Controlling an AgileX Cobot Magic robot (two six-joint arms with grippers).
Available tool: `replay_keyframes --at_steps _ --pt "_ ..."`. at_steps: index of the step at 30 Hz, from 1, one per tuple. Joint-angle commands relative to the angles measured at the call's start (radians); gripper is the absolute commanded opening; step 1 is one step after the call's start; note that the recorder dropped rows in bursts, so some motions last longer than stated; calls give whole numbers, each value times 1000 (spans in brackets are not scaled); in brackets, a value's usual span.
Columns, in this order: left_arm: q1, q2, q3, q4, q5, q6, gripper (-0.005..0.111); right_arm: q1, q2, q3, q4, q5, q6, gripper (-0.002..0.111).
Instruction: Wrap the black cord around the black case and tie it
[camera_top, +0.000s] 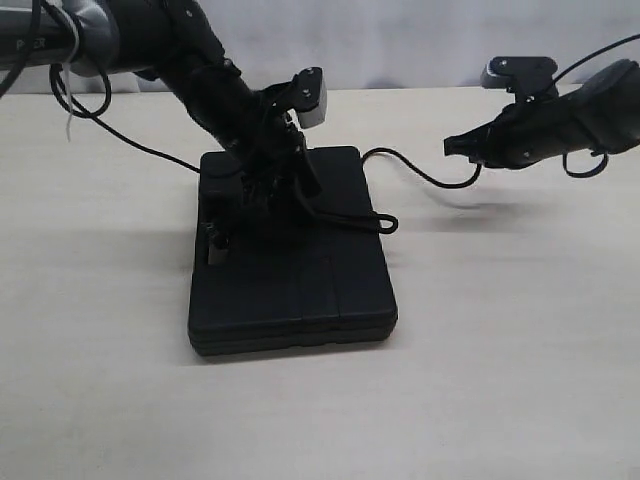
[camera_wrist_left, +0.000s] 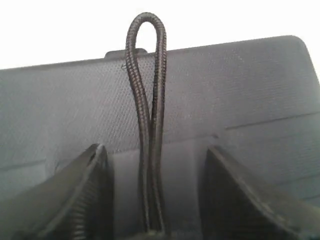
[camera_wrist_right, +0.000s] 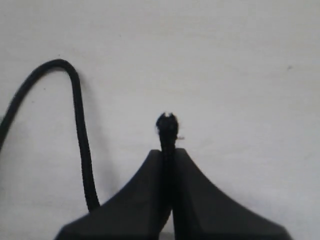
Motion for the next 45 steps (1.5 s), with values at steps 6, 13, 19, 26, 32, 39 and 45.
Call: replay_keyframes --at_steps 6,13,19,26,32,39,45 --pt "-24 15 -7 17 -55 16 34 2 -109 66 -24 -79 -18 4" --pt "-24 46 -7 52 -82 16 32 2 -109 66 -24 -78 -12 4" --pt "-24 32 -9 50 -83 -9 32 2 -109 66 -24 -78 -12 4" --pt "-24 9 -9 50 -100 -37 32 2 -109 66 -24 -78 -12 4" --pt "-22 3 -9 66 -217 -129 32 2 -109 66 -24 -76 -9 4" --pt "-22 -9 -9 66 -202 -138 35 2 -109 66 -24 -76 -9 4" --pt "-17 -59 -9 69 -185 -183 50 2 -109 66 -16 -72 -9 4"
